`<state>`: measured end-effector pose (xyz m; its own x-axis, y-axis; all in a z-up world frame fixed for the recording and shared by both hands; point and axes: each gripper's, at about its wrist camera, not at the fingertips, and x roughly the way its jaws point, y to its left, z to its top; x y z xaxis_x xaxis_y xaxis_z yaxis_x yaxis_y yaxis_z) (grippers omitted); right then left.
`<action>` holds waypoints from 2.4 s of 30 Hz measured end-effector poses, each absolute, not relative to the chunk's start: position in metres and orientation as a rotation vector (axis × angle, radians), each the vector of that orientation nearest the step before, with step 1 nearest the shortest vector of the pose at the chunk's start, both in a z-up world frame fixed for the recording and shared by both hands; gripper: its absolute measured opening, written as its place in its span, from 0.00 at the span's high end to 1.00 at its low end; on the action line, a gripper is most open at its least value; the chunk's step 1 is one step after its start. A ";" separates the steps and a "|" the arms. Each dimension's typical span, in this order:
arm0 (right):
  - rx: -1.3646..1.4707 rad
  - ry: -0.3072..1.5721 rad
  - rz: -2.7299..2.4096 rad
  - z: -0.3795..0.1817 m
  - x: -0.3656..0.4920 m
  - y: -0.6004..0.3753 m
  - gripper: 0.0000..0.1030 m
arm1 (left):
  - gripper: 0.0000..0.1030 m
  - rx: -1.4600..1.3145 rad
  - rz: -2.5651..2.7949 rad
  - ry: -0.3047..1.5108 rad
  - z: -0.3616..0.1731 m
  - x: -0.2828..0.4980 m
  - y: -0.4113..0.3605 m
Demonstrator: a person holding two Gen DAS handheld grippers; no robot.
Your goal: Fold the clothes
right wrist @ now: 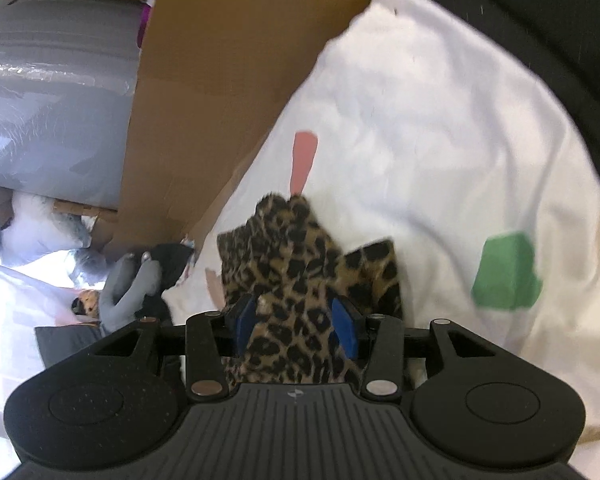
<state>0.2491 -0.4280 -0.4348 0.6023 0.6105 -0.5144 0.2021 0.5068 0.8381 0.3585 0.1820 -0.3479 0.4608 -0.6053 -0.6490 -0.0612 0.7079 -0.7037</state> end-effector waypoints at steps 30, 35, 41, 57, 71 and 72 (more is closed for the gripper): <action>0.554 0.990 0.246 -0.416 0.269 -0.399 0.97 | 0.98 -0.299 -0.302 1.078 -0.369 0.369 0.153; 0.570 0.962 0.237 -0.406 0.263 -0.403 0.98 | 0.99 -0.288 -0.297 1.053 -0.364 0.366 0.155; 0.592 0.951 0.168 -0.412 0.263 -0.406 0.98 | 0.99 -0.296 -0.285 1.035 -0.362 0.367 0.154; 0.451 1.016 0.100 -0.434 0.266 -0.391 0.61 | 0.73 -0.131 -0.321 1.055 -0.371 0.371 0.134; 0.300 1.042 0.161 -0.447 0.276 -0.368 0.55 | 0.62 -0.069 -0.320 1.060 -0.381 0.378 0.119; 0.289 1.040 0.166 -0.448 0.277 -0.366 0.55 | 0.62 -0.062 -0.321 1.058 -0.381 0.378 0.117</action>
<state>0.2770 -0.3657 -0.4479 0.4980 0.2711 -0.8237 0.0008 0.9497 0.3131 0.3779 0.1166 -0.3807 0.4483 -0.2888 -0.8459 0.2299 0.9518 -0.2031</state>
